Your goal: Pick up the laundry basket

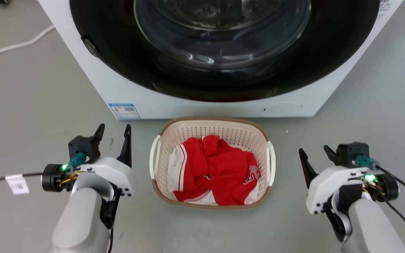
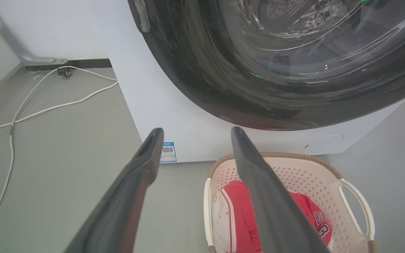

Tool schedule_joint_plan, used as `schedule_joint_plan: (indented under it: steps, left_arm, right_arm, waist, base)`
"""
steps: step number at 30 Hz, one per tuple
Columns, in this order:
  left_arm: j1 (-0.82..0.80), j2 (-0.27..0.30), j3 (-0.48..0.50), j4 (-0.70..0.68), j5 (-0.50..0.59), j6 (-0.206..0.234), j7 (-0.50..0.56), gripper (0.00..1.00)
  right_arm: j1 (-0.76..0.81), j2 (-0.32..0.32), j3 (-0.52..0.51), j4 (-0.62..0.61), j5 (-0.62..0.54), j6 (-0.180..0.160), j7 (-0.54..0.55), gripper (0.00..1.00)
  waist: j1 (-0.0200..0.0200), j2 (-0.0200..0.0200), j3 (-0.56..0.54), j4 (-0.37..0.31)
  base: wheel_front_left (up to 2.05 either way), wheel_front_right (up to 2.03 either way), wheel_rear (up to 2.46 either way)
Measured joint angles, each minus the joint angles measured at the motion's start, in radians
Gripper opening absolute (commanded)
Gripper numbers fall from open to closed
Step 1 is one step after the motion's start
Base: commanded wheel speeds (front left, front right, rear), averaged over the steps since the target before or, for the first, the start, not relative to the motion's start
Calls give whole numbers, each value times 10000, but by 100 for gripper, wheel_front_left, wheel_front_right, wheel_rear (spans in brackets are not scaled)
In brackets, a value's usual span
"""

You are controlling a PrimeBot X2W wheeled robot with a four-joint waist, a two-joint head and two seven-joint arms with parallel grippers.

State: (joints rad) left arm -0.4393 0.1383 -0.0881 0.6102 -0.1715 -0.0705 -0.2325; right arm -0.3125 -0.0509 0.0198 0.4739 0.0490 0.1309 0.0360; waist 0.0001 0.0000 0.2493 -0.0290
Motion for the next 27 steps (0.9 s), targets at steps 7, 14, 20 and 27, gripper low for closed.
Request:
schedule_joint_plan:
  steps: [7, 14, 20, 27]
  left_arm:
    - [-1235, 140, -8, 1990, -522, -357, 518, 100]
    - [-2489, 278, -234, 3649, -1143, -548, 1304, 100]
    - [-3401, 403, -800, 4468, -1787, -587, 2038, 100]
    - [-4366, 878, -1626, 4767, -2679, -589, 2876, 100]
  right_arm:
    - [-1244, 4, 658, 1645, 821, 0, 357, 100]
    - [-2621, 2, 1440, 3221, 1682, 2, 719, 100]
    - [-3746, 2, 2217, 4253, 2380, 2, 876, 100]
    - [-4990, 2, 3179, 5072, 3421, 2, 809, 100]
  waist:
    - [0, 0, 1095, -156]
    - [1, 0, 2150, -297]
    - [1, 0, 3049, -426]
    - [1, 0, 4101, -600]
  base:
    - [0, 0, 0]
    - [0, 0, 0]
    - [0, 0, 0]
    - [0, 0, 0]
